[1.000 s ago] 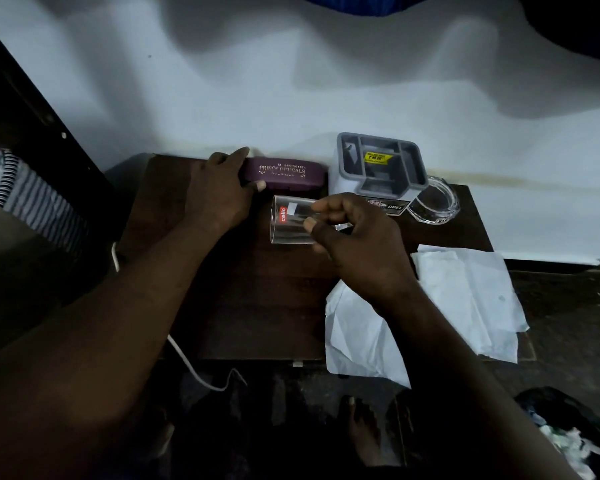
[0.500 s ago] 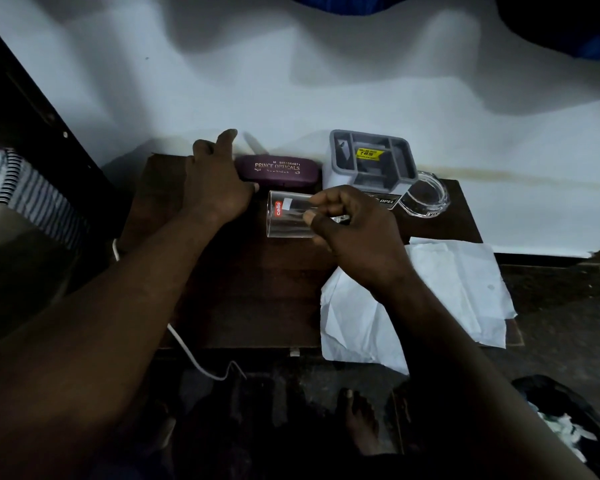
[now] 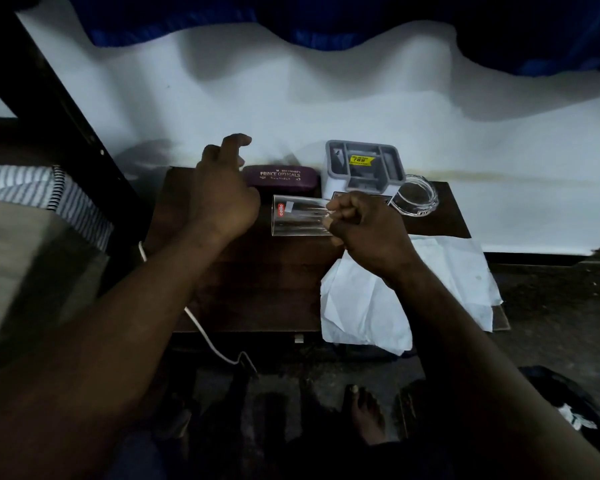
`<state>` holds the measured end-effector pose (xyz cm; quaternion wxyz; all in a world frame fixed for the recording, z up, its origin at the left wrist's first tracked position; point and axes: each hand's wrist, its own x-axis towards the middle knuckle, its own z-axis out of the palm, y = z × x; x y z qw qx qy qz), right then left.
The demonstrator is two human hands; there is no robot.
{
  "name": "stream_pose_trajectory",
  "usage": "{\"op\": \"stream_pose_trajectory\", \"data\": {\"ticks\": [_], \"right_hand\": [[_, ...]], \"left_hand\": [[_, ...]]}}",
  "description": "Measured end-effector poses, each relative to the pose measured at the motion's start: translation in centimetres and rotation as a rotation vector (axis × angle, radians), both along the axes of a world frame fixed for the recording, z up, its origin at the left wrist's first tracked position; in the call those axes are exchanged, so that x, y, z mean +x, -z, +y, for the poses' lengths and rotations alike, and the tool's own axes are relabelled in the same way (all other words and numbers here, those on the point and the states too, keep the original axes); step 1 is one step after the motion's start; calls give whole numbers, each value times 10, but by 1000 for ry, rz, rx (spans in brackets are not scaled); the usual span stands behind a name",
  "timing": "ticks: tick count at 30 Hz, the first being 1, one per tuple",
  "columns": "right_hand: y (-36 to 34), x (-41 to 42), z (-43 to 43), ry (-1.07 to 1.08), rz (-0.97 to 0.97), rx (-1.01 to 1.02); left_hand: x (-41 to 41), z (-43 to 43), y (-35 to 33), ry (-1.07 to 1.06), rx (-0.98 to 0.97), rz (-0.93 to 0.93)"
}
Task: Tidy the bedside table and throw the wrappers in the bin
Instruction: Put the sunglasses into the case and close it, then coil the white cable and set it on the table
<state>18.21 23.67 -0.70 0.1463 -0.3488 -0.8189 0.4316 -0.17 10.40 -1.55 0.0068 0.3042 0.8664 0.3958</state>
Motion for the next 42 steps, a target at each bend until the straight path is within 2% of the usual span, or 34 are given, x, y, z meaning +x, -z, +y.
{"op": "stream_pose_trajectory", "data": {"ticks": [4,9,14,18,24,27,29,33,38,42], "right_hand": [[-4,5,-4,-39,-14,23],[-5,17,-6,-109,-73,56],[-4,24,-14,-253,-149,198],[4,32,-11,-313,-164,324],[4,53,18,-255,-292,221],[-2,66,37,-263,-380,235],[-3,77,47,-236,-362,219],[1,87,55,-203,-422,201],[0,89,51,-236,-461,139],[0,95,58,-143,-454,103]], "left_hand": [[22,-10,-8,52,41,18],[70,-27,-5,125,55,-85],[108,-29,3,261,-1,-169],[104,-6,8,282,-68,-121],[95,21,10,375,-216,-39],[96,23,14,455,-376,-15],[97,24,19,493,-471,-31],[102,25,31,495,-618,-27],[109,35,36,422,-624,-83],[114,43,42,380,-611,-139]]}}
